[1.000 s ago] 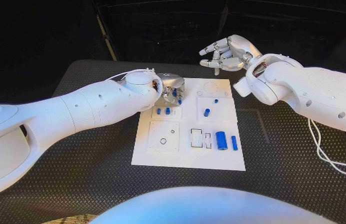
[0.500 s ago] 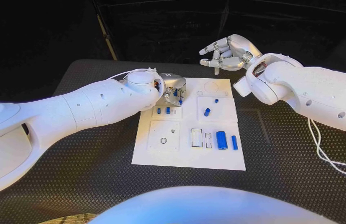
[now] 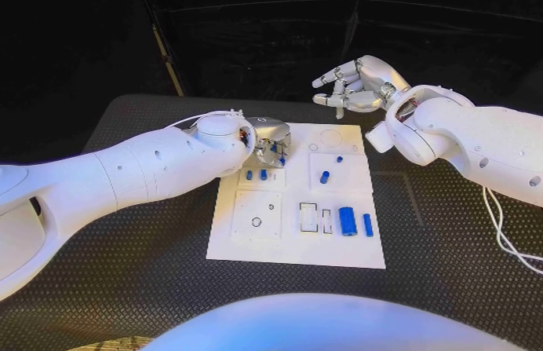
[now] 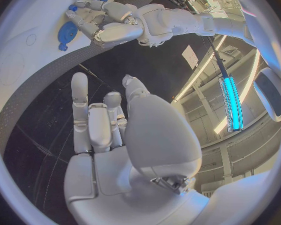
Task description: Assemble the parts on the task board
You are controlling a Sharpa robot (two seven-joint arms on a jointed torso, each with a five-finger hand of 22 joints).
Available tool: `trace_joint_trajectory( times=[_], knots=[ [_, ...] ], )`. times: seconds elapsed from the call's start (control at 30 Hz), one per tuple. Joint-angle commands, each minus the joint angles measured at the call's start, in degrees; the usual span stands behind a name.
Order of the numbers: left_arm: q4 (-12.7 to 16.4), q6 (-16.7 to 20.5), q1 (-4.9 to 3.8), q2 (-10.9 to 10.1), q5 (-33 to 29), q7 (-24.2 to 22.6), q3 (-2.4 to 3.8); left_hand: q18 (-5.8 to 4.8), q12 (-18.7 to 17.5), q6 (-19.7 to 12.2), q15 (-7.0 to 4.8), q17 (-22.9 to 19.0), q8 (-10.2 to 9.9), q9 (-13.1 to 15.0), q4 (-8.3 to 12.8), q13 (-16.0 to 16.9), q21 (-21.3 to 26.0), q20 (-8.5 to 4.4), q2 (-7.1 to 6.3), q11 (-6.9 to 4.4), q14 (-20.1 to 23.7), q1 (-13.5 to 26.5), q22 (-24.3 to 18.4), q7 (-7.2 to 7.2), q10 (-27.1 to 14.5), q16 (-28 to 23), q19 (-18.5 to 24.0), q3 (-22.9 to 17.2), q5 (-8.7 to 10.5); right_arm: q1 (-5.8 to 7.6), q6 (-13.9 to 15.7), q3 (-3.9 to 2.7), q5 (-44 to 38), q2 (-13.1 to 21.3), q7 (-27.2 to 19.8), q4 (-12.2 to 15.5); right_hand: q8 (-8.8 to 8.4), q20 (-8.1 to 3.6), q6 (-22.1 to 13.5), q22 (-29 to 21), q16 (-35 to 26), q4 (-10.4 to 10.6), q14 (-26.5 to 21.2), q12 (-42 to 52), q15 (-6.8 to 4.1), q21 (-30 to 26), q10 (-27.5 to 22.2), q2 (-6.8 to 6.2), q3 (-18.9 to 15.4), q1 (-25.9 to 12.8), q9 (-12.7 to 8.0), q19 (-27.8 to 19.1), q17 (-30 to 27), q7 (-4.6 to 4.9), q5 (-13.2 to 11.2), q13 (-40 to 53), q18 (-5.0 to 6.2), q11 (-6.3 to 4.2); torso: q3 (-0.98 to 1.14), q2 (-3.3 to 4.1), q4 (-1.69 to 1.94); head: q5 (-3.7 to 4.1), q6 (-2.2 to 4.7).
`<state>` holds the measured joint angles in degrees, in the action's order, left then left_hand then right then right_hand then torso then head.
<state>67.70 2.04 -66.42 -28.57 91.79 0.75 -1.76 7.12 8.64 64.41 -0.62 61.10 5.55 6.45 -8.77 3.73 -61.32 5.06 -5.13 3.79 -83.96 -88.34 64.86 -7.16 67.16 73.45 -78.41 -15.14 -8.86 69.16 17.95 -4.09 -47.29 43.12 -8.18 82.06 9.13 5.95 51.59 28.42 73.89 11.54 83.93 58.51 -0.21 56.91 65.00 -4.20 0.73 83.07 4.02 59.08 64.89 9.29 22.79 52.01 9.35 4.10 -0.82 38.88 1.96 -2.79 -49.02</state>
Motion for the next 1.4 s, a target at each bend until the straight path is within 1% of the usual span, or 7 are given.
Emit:
trace_joint_trajectory(
  times=[0.03, 0.2, 0.3, 0.67, 0.9, 1.23, 1.4],
  knots=[
    [0.69, 3.49, 0.16, -0.88, -0.57, -0.85, 0.18, -0.78, -0.38, 0.51, -0.3, -0.58, -0.24, -0.01, 0.11, 0.09, -0.61, -0.04, 0.23, 0.02, -1.11, -0.14, 0.51, -0.09, 0.6, 0.09, -0.48, -0.63, -0.27, 0.09, -0.31, -0.04, -0.07, -0.01, -0.69, -0.02, 0.26, -0.18, -0.27, 0.08, -0.34, 0.13, 0.86, 0.36, -0.27, -0.33, 0.26, 0.25, 0.26, -0.05, -0.02, 0.17, 0.01, -0.15, 0.17, 0.07, 1.1, -0.12, 0.03, -0.05, 0.04, -0.01, 0.08],
    [2.14, 4.88, 0.2, -2.35, -2.16, -0.96, 1.54, -0.86, -0.94, 0.75, -0.26, -1.53, -0.45, -0.14, 0.2, 0.1, -1.04, -0.03, -0.19, 0.1, -1.0, 0.21, 0.99, -0.23, 0.97, -0.24, -0.63, -1.41, -0.24, 0.09, -0.32, -0.04, -0.07, -0.03, -0.74, -0.19, 0.26, -0.18, -0.27, 0.08, -0.34, 0.13, 0.86, 0.36, -0.27, -0.33, 0.26, 0.25, 0.26, -0.05, -0.02, 0.17, 0.01, -0.15, 0.17, 0.07, 1.1, -0.12, 0.01, -0.02, 0.11, 0.02, 0.27],
    [3.06, 4.98, 0.31, -3.33, -2.69, -0.76, 2.15, -0.87, -1.07, 0.76, -0.25, -1.62, -0.51, -0.18, 0.21, 0.09, -1.08, -0.02, -0.31, 0.12, -0.99, 0.3, 1.04, -0.28, 1.01, -0.26, -0.64, -1.55, -0.23, 0.09, -0.35, -0.04, -0.07, -0.04, -0.76, -0.25, 0.26, -0.18, -0.27, 0.08, -0.34, 0.13, 0.86, 0.36, -0.27, -0.33, 0.26, 0.25, 0.26, -0.05, -0.02, 0.17, 0.01, -0.15, 0.17, 0.07, 1.1, -0.12, 0.01, -0.02, 0.08, -0.14, 0.4],
    [6.01, 4.52, 1.33, -7.68, -3.79, 0.31, 4.0, -0.9, -1.42, 0.88, -0.2, -1.8, -0.66, -0.27, 0.29, 0.11, -1.24, 0.02, -0.68, 0.19, -0.98, 0.58, 1.26, -0.4, 1.22, -0.23, -0.67, -1.98, -0.2, 0.05, -0.43, -0.03, -0.07, 0.08, -0.76, -0.38, 0.26, -0.18, -0.27, 0.08, -0.34, 0.13, 0.86, 0.36, -0.27, -0.33, 0.26, 0.25, 0.26, -0.05, -0.02, 0.17, 0.01, -0.15, 0.17, 0.07, 1.1, -0.12, -0.01, 0.01, 0.13, -0.38, 0.54],
    [6.41, 3.25, 1.69, -9.18, -4.08, 0.93, 4.37, -0.91, -1.59, 0.95, -0.17, -1.89, -0.73, -0.31, 0.25, 0.13, -1.31, 0.04, -0.9, 0.22, -0.98, 0.84, 1.37, -0.43, 1.35, -0.21, -0.68, -2.11, -0.17, 0.02, -0.45, -0.03, -0.07, 0.14, -0.74, -0.41, 0.26, -0.18, -0.27, 0.08, -0.34, 0.13, 0.86, 0.36, -0.27, -0.33, 0.26, 0.25, 0.26, -0.05, -0.02, 0.17, 0.01, -0.15, 0.17, 0.07, 1.1, -0.12, 0.02, 0.04, -0.01, -0.58, 0.52],
    [6.41, 3.25, 1.69, -9.18, -4.08, 0.93, 4.37, -0.91, -1.59, 0.95, -0.17, -1.89, -0.73, -0.31, 0.25, 0.13, -1.31, 0.04, -0.9, 0.22, -0.98, 0.84, 1.37, -0.43, 1.35, -0.21, -0.68, -2.11, -0.17, 0.02, -0.45, -0.03, -0.07, 0.14, -0.74, -0.41, 0.26, -0.18, -0.27, 0.08, -0.34, 0.13, 0.86, 0.36, -0.27, -0.33, 0.26, 0.25, 0.26, -0.05, -0.02, 0.17, 0.01, -0.15, 0.17, 0.07, 1.1, -0.12, 0.02, 0.04, -0.01, -0.58, 0.52],
    [5.82, 1.4, 2.06, -9.35, -4.16, 1.43, 4.46, -0.9, -1.93, 1.11, -0.14, -2.17, -0.87, -0.41, 0.15, 0.17, -1.3, 0.08, -1.29, 0.22, -0.93, 1.43, 1.46, -0.38, 1.62, -0.22, -0.62, -2.36, -0.05, -0.01, -0.45, -0.03, -0.07, 0.16, -0.7, -0.4, 0.26, -0.18, -0.27, 0.08, -0.34, 0.13, 0.86, 0.36, -0.27, -0.33, 0.26, 0.25, 0.26, -0.05, -0.02, 0.17, 0.01, -0.15, 0.17, 0.07, 1.1, -0.12, 0.06, 0.04, -0.06, -0.75, 0.48]
  ],
)
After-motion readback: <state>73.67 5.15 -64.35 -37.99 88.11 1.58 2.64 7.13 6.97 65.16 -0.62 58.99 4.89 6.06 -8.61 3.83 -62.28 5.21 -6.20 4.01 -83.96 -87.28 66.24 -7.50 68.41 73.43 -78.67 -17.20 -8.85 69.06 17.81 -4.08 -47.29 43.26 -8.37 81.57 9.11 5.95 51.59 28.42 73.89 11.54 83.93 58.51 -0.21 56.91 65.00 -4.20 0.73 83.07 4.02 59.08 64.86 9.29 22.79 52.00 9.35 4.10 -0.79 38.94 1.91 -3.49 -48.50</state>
